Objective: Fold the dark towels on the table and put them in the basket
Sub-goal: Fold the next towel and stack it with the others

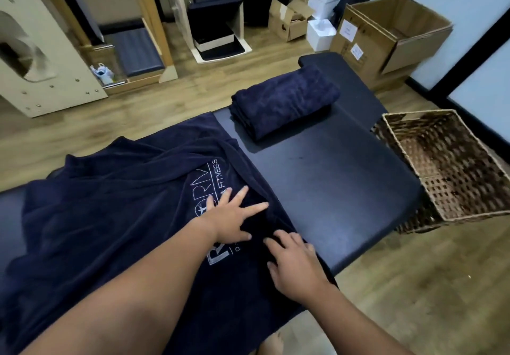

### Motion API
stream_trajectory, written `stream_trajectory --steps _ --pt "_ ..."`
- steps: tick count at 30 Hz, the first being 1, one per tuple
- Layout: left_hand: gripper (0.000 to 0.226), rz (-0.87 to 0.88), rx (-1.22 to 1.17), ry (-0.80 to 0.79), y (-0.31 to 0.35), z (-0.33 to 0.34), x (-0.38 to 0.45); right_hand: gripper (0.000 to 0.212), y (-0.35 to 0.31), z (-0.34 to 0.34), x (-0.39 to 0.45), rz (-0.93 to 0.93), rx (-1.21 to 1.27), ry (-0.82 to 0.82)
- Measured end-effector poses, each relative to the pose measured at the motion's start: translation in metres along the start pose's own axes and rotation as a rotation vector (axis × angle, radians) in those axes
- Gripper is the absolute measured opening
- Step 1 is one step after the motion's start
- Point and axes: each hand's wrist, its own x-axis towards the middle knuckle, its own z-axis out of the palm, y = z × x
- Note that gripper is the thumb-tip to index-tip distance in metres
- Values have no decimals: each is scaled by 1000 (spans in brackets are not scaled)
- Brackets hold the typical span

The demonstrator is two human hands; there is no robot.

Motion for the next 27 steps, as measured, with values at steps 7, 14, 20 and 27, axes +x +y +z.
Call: stream_trajectory --steps 7,14,20,27 --pt "53 -149 -88 229 -26 -9 -23 71 -17 -22 32 207 -79 -127" --pt "47 -541 -126 326 -124 -13 -81 33 -59 -52 100 -56 -146 -62" --pt "80 -834 -146 237 -220 -22 -110 29 -96 -71 193 -150 -41 3" --pt "33 -813 -45 156 -289 -27 -116 40 -150 -76 301 -110 76 -74"
